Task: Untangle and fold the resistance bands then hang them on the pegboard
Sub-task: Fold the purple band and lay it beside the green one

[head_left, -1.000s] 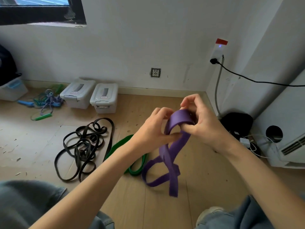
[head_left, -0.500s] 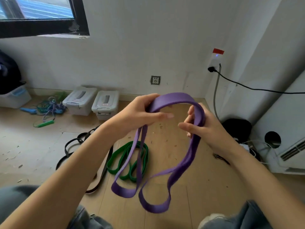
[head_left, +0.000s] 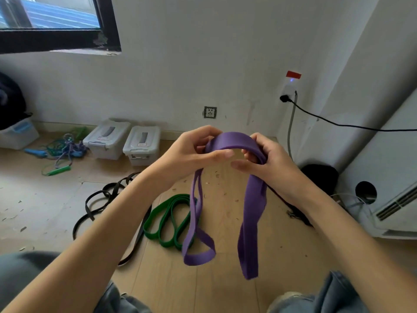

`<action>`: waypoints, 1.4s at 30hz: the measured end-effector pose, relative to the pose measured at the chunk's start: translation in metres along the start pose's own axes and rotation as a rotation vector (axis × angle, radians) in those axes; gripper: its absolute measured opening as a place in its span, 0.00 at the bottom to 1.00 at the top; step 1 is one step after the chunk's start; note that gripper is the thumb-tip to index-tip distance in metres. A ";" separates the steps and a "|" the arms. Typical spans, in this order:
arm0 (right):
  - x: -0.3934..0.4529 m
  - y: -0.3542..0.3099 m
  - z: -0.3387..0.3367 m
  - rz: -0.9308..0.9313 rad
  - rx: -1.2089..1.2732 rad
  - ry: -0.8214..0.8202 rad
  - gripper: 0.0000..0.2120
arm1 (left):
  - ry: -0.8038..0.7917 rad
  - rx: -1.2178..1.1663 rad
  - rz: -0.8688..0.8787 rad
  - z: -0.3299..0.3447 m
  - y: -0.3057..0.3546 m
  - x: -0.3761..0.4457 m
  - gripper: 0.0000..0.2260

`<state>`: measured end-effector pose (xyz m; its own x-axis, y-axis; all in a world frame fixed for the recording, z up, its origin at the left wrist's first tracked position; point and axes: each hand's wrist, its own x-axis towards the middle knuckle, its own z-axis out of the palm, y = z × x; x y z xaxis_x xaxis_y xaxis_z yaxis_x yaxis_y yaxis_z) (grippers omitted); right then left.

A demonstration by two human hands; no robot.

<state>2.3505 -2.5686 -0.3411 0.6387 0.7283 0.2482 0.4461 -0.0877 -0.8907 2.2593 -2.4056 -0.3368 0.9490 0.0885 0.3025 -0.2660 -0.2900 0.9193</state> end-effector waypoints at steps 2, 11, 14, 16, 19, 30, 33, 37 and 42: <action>0.001 -0.002 -0.003 -0.013 0.010 0.007 0.17 | -0.020 0.024 0.019 0.004 0.003 0.004 0.14; -0.007 0.041 -0.016 0.122 -0.425 -0.190 0.10 | 0.060 0.068 -0.022 0.017 -0.004 0.014 0.16; -0.004 0.044 -0.020 0.100 -0.424 -0.165 0.10 | 0.062 0.083 -0.029 0.016 -0.010 0.013 0.17; 0.000 0.042 -0.020 0.089 -0.346 -0.150 0.10 | 0.057 0.050 -0.044 0.012 -0.012 0.013 0.17; 0.006 0.036 -0.017 0.052 -0.295 -0.123 0.12 | 0.049 0.007 -0.051 0.007 -0.012 0.014 0.16; 0.020 0.013 -0.005 -0.001 -0.121 -0.183 0.21 | 0.039 -0.050 -0.001 -0.003 -0.008 0.015 0.13; 0.023 0.004 -0.003 -0.058 -0.134 -0.126 0.19 | 0.040 -0.083 -0.011 -0.002 -0.010 0.014 0.13; 0.024 -0.006 -0.006 -0.099 -0.129 -0.123 0.19 | 0.045 -0.094 -0.011 -0.003 -0.013 0.012 0.15; 0.025 -0.012 -0.011 -0.126 -0.181 -0.136 0.21 | 0.057 -0.149 -0.014 -0.003 -0.019 0.011 0.15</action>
<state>2.3677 -2.5564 -0.3200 0.4865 0.8245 0.2889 0.6300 -0.1020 -0.7699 2.2739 -2.3960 -0.3499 0.9428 0.1464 0.2995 -0.2792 -0.1445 0.9493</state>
